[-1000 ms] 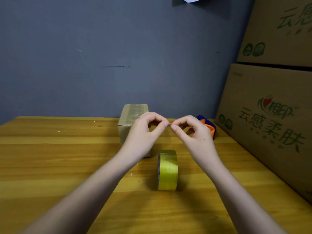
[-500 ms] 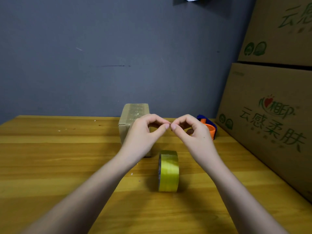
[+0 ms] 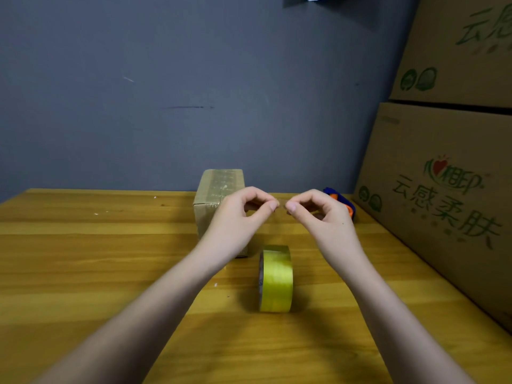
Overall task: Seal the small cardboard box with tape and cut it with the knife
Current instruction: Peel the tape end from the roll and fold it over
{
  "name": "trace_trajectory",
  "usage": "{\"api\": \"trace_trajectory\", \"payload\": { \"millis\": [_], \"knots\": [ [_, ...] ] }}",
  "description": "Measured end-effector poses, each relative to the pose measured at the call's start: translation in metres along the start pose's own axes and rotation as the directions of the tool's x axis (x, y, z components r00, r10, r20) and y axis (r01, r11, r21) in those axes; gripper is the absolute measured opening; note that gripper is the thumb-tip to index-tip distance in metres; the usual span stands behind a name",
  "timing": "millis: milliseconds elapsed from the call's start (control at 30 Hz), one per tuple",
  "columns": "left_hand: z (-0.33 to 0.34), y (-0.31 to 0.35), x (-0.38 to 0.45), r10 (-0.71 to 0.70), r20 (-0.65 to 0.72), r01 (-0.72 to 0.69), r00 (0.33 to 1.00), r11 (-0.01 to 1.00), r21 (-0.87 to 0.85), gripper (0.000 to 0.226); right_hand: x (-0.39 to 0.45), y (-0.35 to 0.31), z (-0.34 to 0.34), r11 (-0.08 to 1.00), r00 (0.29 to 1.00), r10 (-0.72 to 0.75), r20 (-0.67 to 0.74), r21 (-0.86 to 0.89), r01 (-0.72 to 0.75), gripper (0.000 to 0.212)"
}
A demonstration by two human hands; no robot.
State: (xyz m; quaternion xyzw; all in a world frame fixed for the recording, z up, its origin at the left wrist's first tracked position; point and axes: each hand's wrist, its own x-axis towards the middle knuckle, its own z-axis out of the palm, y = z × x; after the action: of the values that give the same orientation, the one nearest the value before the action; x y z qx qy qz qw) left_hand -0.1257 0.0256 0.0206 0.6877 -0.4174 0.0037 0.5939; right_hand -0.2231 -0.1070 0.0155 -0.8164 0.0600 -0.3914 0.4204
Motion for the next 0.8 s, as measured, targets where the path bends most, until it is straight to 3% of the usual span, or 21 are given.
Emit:
{"api": "trace_trajectory", "payload": {
  "millis": [367, 500, 667, 800],
  "knots": [
    [-0.005, 0.002, 0.001, -0.01, -0.064, 0.012, 0.998, 0.999, 0.029, 0.005, 0.001, -0.001, -0.002, 0.998, 0.999, -0.043, 0.011, -0.034, 0.043, 0.006],
    [-0.006, 0.001, 0.001, 0.028, -0.034, -0.027, 0.999, 0.999, 0.021, 0.003, 0.003, -0.001, 0.001, 0.992, 0.998, -0.064, 0.02, -0.103, 0.066, 0.019],
    [-0.008, -0.004, -0.001, 0.062, -0.083, -0.056, 0.995, 0.996, 0.075, 0.008, 0.005, 0.0, 0.005, 0.986, 0.995, -0.101, 0.021, -0.132, 0.103, 0.006],
    [-0.007, -0.03, -0.011, -0.093, -0.069, 0.097, 0.993, 0.994, 0.053, 0.029, 0.004, 0.002, 0.005, 0.993, 0.997, -0.065, -0.03, -0.098, 0.062, 0.007]
  ]
}}
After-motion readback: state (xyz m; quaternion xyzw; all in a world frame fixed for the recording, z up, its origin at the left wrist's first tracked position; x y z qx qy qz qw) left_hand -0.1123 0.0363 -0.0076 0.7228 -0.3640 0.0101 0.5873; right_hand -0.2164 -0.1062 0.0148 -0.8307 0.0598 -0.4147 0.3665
